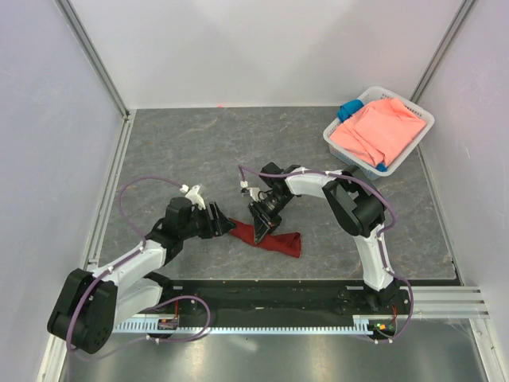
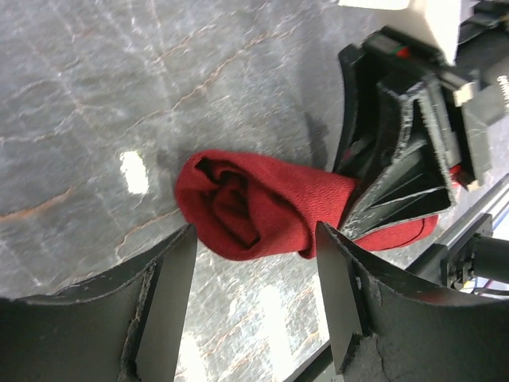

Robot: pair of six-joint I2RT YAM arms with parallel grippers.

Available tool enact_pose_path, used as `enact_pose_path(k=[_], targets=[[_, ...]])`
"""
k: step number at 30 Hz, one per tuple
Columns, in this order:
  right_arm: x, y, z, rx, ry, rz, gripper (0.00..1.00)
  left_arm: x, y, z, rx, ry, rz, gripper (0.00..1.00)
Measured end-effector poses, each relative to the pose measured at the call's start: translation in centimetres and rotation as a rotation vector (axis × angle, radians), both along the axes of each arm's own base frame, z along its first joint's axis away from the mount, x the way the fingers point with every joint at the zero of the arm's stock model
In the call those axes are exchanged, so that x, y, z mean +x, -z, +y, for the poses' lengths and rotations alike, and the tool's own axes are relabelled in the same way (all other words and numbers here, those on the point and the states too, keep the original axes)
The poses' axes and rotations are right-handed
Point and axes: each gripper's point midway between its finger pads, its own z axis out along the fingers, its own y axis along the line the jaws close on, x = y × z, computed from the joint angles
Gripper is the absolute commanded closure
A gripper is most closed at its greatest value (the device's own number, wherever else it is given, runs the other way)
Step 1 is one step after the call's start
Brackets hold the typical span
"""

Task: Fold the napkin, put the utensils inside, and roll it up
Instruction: Roll the napkin with the utensil

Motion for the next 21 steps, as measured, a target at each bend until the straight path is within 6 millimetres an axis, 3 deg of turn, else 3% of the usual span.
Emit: enact_pose_path(k=[3,9,12,15,18,20,21], targets=[[0.0,0.0,0.0,-0.001,0.002,0.011,0.65,0.2,0.0,-0.1,-0.01,0.0,-0.017,0.37],[0.0,0.0,0.0,-0.005,0.009,0.028,0.64,0.3,1.7,-0.2,-0.001,-0.003,0.031,0.38],[0.0,0.0,0.0,-0.006,0.01,0.029,0.61,0.4,2.1,-0.3,-0.003,-0.006,0.037,0.45],[0.0,-0.1,0.1,-0.003,0.011,0.035,0.5,0.6,2.0,-0.4,-0.011,-0.009,0.033,0.61],[-0.2,-0.6,0.2,0.0,0.024,0.061,0.27,0.7,2.0,-0.5,-0.018,-0.012,0.036,0.77],[-0.3,-1.3,0.4,0.01,0.031,0.068,0.22,0.7,2.1,-0.6,-0.023,-0.015,0.044,0.92],[-0.2,-1.5,0.4,0.007,0.031,0.057,0.12,0.6,2.2,-0.6,-0.024,-0.016,0.049,0.95]])
